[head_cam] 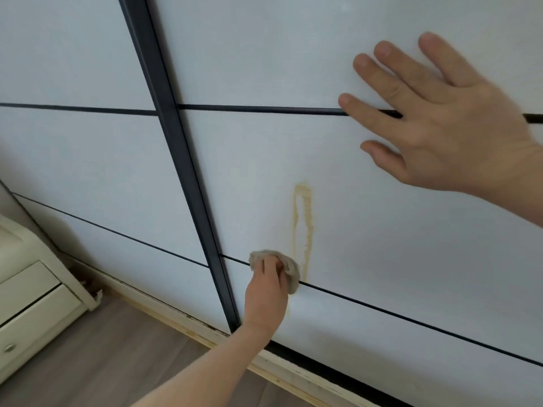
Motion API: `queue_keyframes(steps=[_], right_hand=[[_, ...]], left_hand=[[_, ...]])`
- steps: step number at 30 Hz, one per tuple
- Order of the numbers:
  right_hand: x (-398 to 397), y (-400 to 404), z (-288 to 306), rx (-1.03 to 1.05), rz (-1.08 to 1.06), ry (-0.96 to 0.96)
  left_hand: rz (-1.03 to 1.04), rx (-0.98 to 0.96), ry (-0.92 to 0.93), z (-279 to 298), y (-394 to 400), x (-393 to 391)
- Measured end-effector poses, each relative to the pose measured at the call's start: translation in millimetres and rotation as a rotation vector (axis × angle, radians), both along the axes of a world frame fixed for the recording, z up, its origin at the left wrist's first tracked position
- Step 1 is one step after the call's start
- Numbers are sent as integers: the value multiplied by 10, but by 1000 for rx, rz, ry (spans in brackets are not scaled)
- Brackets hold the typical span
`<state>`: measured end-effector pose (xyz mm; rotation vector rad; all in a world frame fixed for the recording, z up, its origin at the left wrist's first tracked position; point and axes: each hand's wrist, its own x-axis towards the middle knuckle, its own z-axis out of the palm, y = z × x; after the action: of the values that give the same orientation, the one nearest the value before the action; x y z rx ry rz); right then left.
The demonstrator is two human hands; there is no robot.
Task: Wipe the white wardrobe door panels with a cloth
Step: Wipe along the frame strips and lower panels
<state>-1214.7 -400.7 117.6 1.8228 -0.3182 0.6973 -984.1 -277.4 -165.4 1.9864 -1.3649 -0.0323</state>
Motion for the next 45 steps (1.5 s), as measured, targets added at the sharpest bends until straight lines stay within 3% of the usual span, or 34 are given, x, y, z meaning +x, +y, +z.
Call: queue_keyframes(steps=[4, 7, 9, 11, 14, 17, 19, 22, 24, 26, 28, 31, 34, 37, 42, 45], right_hand=[[-6, 40, -3, 5, -28, 4], [15, 57, 13, 13, -19, 15], [5, 38, 3, 11, -6, 1], [-5, 17, -9, 0, -14, 1], [8, 9, -6, 4, -27, -1], [-3, 37, 3, -6, -19, -9], [-15, 87, 19, -1, -25, -6], [-89, 152, 3, 43, 13, -31], [-284, 175, -54, 67, 37, -44], [-534, 164, -123, 58, 14, -48], [-693, 153, -185, 31, -22, -47], [-697, 111, -222, -6, -43, -63], [-682, 95, -221, -12, -39, -63], [-684, 95, -237, -18, -64, -61], [-696, 112, -235, 0, -79, -59], [-686, 110, -241, 6, -74, -66]], left_hand=[[-25, -578, 57, 1318, -202, -96], [-13, -812, -81, 2009, -443, -84], [-2, -784, -253, 1807, -519, -15], [-61, -604, -325, 1088, -440, 12], [-80, -189, -252, -27, -123, -108], [-13, 6, -130, -144, -37, -270], [-59, -164, -125, 279, -76, -308], [-83, -589, -76, 1361, -197, -323], [-75, -770, -74, 1981, -332, -361], [-46, -873, -133, 2173, -480, -388], [-30, -822, -316, 1757, -518, -414], [-198, -411, -470, 431, -287, -543], [-183, -182, -352, -309, -93, -570], [-169, -338, -251, 219, -171, -598], [-39, -957, -218, 2135, -520, -541], [-35, -994, -241, 2248, -676, -561]])
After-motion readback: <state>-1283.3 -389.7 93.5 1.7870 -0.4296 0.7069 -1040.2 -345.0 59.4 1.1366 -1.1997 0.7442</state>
